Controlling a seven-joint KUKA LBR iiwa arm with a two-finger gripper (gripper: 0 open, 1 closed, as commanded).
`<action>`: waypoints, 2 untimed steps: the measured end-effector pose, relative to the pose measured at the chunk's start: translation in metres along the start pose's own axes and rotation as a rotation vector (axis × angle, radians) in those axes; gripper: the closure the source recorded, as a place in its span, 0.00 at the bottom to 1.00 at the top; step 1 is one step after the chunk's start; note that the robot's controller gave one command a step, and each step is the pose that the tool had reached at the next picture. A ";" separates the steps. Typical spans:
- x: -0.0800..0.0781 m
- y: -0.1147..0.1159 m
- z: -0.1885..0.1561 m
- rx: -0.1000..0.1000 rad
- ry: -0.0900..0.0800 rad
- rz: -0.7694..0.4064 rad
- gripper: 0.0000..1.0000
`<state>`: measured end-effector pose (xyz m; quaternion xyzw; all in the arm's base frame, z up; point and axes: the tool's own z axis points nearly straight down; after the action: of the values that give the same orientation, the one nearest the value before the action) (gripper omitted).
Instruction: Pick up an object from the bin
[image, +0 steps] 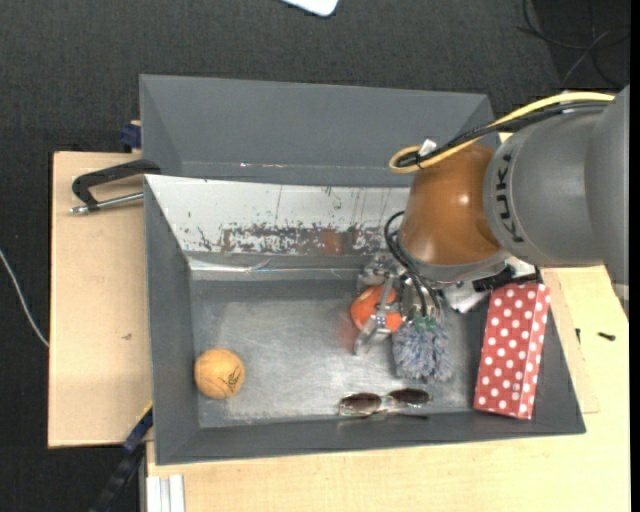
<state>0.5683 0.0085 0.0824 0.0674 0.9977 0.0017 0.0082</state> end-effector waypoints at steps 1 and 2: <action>-0.031 -0.050 0.003 -0.003 -0.005 -0.036 1.00; -0.031 -0.050 0.003 -0.003 -0.005 -0.036 1.00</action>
Offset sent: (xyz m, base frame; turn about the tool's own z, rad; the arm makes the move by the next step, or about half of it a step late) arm 0.0000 0.0000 0.0000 0.0000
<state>0.5920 -0.0450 0.0801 0.0493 0.9987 0.0029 0.0110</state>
